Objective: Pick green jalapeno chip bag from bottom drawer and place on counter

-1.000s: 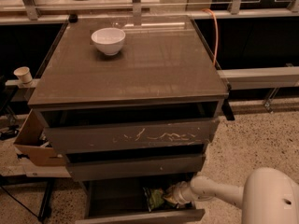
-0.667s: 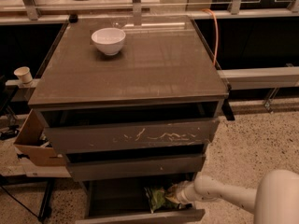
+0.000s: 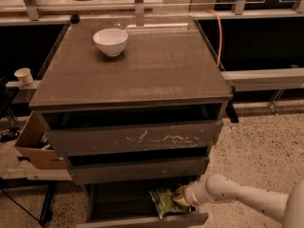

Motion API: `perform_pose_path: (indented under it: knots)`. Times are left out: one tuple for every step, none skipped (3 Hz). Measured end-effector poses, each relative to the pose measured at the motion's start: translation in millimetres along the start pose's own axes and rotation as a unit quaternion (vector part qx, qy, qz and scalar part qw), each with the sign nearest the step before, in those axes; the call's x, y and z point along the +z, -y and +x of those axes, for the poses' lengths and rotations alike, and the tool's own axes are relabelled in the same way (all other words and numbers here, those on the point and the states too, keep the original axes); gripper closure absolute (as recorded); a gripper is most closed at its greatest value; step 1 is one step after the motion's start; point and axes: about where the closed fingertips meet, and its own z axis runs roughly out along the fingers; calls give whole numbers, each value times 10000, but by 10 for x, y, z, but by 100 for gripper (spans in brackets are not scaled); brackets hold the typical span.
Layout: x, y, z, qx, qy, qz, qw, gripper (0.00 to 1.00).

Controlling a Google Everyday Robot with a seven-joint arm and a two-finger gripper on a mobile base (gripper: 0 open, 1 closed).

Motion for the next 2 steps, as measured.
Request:
perform_pose_path:
  knots:
    - [-361, -128, -7, 49, -165, -186, 9997, 100]
    - [-1035, -152, -340, -249, -363, -52, 9990, 100]
